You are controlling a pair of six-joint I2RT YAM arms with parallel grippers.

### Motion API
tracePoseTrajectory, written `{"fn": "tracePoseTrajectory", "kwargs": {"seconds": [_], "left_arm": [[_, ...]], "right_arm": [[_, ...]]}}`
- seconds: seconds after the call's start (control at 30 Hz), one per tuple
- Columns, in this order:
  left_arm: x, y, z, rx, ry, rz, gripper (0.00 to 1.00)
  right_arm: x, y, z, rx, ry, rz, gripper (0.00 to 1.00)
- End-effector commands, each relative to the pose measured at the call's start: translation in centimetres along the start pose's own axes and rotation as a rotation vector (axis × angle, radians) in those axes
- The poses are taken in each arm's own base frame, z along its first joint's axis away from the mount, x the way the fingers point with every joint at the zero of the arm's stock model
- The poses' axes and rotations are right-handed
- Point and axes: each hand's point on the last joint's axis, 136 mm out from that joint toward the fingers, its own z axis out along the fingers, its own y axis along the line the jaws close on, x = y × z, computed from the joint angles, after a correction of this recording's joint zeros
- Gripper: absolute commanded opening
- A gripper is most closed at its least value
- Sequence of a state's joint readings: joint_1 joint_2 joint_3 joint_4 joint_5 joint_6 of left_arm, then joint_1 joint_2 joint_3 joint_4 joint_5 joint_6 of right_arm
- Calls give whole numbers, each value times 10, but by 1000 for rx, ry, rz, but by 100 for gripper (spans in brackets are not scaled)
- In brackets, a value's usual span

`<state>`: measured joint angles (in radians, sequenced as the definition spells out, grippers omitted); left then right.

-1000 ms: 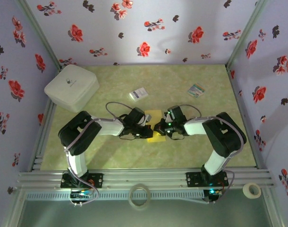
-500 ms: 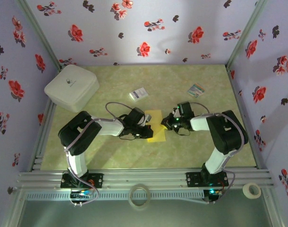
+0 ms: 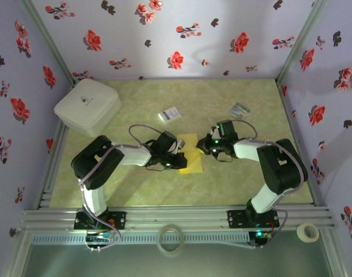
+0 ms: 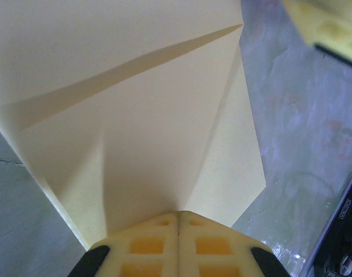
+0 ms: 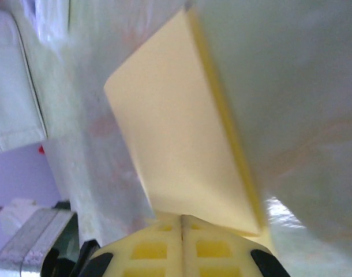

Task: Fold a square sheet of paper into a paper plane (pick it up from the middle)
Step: Fold the triangle a second time at the center of the table.

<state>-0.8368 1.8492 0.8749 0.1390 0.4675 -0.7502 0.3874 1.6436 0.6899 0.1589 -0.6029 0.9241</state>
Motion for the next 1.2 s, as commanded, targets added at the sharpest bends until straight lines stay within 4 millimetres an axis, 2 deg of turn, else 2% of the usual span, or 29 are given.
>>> {"fn": "tracePoseTrajectory", "kwargs": {"seconds": [0.0,0.2,0.3,0.5,0.63,0.77,0.9,1.17], "left_arm": [[29,30,1,-105,88,-55,0],[26,28,0,-99,80,-53,0],[22,19,-5,-74,67,-38,0],[-3,-18,-19,15,2,6,0],[-16,-33,-14,58,-5,11,1],[-24,-32,0,53,9,-2,1],[-21,-19,13,18,41,-32,1],[4,5,8,-48,72,-54,3]], "right_arm": [[16,-1,8,30,42,-7,2],[23,-34,16,113,46,39,0],[22,-50,17,164,38,56,0],[23,-59,15,205,39,57,0],[23,-58,15,200,39,58,0],[24,-58,16,196,44,62,0],[24,-58,17,194,47,65,0],[25,-62,18,206,49,66,0]]}}
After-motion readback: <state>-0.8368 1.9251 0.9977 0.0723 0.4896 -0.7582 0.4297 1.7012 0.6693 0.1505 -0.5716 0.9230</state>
